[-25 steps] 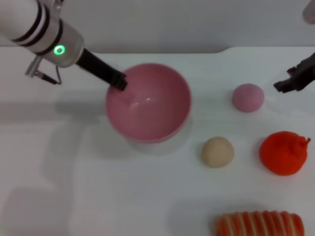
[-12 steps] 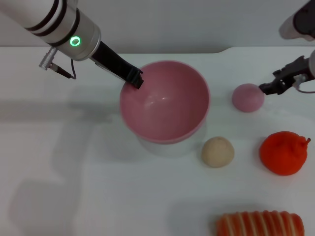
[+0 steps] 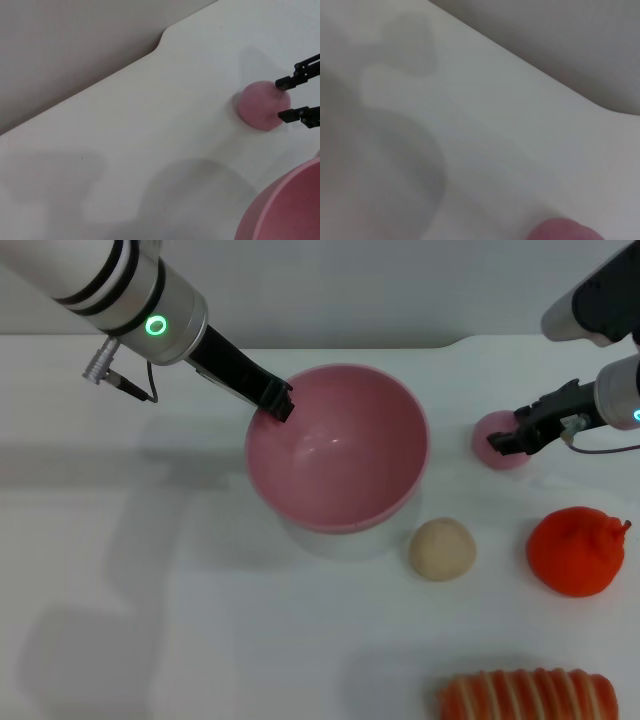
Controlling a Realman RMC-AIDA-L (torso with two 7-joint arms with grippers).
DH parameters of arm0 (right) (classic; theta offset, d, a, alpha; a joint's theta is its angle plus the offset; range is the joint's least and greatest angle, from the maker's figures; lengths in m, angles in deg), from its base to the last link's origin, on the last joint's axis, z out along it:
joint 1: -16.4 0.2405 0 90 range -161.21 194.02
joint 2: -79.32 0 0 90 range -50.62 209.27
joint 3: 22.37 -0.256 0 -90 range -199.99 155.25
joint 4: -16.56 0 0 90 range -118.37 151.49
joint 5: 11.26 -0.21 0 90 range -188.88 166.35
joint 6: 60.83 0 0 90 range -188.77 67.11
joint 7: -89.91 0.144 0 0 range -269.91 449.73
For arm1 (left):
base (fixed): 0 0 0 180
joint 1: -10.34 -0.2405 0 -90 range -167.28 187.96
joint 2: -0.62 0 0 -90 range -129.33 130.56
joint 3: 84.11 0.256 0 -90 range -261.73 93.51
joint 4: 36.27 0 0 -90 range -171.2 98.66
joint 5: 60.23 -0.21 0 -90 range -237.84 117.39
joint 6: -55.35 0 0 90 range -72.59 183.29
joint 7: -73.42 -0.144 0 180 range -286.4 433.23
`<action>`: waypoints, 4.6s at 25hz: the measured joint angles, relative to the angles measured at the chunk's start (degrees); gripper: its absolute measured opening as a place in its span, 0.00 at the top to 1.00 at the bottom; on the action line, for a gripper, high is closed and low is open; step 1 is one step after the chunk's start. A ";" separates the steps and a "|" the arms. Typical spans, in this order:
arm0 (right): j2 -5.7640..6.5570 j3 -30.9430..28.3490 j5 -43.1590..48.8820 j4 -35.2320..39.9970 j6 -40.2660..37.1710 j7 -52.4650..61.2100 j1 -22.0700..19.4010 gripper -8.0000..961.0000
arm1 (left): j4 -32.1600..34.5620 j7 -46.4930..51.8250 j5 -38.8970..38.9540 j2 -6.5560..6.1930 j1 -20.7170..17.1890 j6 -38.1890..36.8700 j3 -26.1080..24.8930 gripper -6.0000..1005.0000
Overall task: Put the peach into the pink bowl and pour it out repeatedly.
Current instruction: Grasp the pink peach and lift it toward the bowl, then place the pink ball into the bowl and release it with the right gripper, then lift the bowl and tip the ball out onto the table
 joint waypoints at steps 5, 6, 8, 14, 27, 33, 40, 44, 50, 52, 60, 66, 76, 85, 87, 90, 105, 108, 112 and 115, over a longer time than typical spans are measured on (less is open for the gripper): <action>-0.06 0.00 -0.26 -1.07 1.29 0.00 -0.03 0.46 | -0.12 -0.18 0.52 0.00 -0.17 0.12 0.05 0.95; -0.06 0.00 -0.26 -1.07 1.29 0.00 -0.03 0.46 | -0.12 -0.18 0.52 0.00 -0.17 0.12 0.05 0.95; -0.06 -0.01 -0.27 -1.75 2.47 0.00 -0.08 0.46 | -0.20 -0.20 1.32 0.00 -0.44 0.10 0.15 0.95; -0.05 -0.07 -0.27 -3.37 4.84 0.00 -0.13 0.47 | -0.23 -0.03 1.40 0.00 -0.60 -0.26 0.18 0.95; -0.11 -0.11 -0.35 -4.02 7.06 -1.56 -0.65 0.72 | -0.32 0.12 1.50 0.00 -0.77 0.01 0.18 0.95; -0.13 -0.62 -4.49 2.72 3.97 -1.23 -3.73 0.88 | -0.61 -0.24 1.60 0.00 -1.07 1.42 0.18 0.95; -0.31 1.03 -18.41 25.48 -1.08 -1.05 -15.09 0.96 | -1.72 -0.52 1.59 -0.09 -1.34 3.83 0.18 0.95; -0.56 2.29 -22.98 35.24 -3.51 -1.06 -19.03 0.96 | -1.85 -0.98 1.58 -0.10 -1.48 4.18 0.17 0.95; -0.85 3.36 -32.78 46.44 -13.88 -4.02 -20.65 0.96 | -2.60 -1.16 3.74 -0.07 -1.91 5.27 1.61 0.95; -0.84 3.79 -35.51 47.30 -15.95 -5.03 -20.23 0.96 | -2.60 -1.16 3.74 -0.07 -1.91 5.27 1.61 0.95; -0.51 11.28 -37.39 45.22 -17.99 -6.17 -17.29 0.95 | -2.95 -1.18 6.57 -0.05 -2.02 5.35 2.51 0.95; -0.22 15.65 -37.15 40.06 -17.64 -6.95 -15.04 0.95 | -3.00 -1.18 6.75 -0.03 -2.02 5.45 2.76 0.95; -0.23 15.35 -37.37 39.88 -16.81 -7.48 -15.83 0.78 | -3.15 -1.18 6.38 -0.23 -2.37 5.99 2.82 0.95; -0.36 10.71 -39.26 41.55 -16.21 -8.14 -17.82 0.49 | -3.15 -1.18 6.06 -0.45 -3.03 6.68 2.52 0.95; -0.39 7.34 -44.61 40.80 -15.08 -11.09 -19.40 0.48 | -3.03 -1.18 4.83 -0.45 -3.09 6.93 2.80 0.95; -0.09 1.17 -57.59 36.08 -14.65 -18.86 -21.88 0.48 | -2.93 -1.21 1.63 -0.43 -3.04 8.28 3.57 0.95; 0.01 -23.65 -94.27 -3.89 -19.23 -70.94 -24.93 0.48 | 3.74 -3.02 -0.01 0.38 -4.22 30.84 27.24 0.95; 0.05 -24.30 -94.55 -5.32 -19.14 -71.97 -25.89 0.48 | 5.07 -2.91 -0.01 0.52 -5.37 36.93 32.27 0.95; -0.15 -23.71 -94.51 -5.72 -19.47 -71.77 -27.20 0.48 | 7.20 -2.84 -0.05 0.61 -8.21 48.19 39.70 0.95; -0.17 -22.54 -94.44 -5.69 -20.05 -70.79 -27.72 0.48 | 8.16 -3.51 -0.40 0.42 -14.04 70.78 49.89 0.95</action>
